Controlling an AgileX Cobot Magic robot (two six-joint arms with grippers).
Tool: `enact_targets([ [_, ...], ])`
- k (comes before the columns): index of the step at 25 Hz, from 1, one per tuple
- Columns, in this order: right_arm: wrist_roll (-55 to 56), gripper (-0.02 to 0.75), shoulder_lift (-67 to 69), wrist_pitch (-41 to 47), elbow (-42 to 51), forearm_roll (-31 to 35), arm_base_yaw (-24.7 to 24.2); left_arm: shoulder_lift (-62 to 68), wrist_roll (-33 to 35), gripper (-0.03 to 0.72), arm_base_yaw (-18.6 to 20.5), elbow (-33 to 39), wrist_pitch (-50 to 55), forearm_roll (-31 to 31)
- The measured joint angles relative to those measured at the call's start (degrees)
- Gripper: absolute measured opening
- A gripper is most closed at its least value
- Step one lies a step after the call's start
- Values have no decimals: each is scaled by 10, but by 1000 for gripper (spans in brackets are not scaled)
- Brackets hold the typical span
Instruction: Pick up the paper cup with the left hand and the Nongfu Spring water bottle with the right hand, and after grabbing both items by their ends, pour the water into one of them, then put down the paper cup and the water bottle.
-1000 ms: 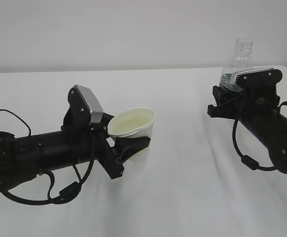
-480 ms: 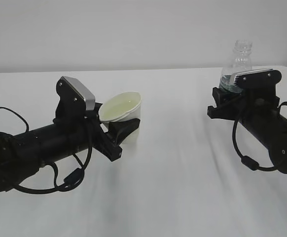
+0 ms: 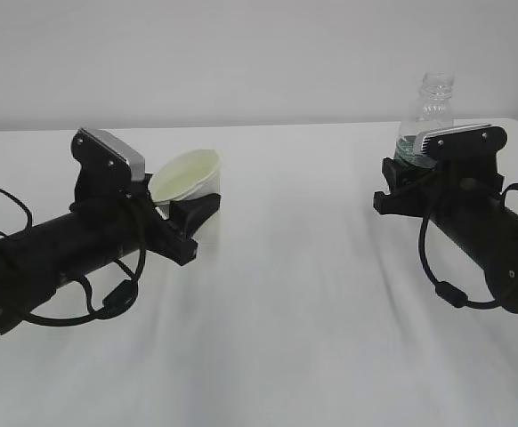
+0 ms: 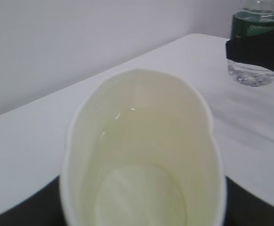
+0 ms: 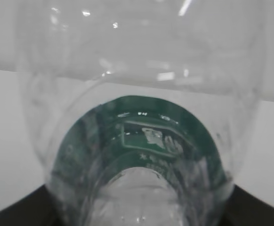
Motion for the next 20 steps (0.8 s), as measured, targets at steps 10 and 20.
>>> enact_targets([
  [10, 0, 405, 0, 0, 0, 0, 0, 0, 0, 408, 57, 0, 0, -8],
  [20, 0, 405, 0, 0, 0, 0, 0, 0, 2, 408, 109, 0, 1, -20],
])
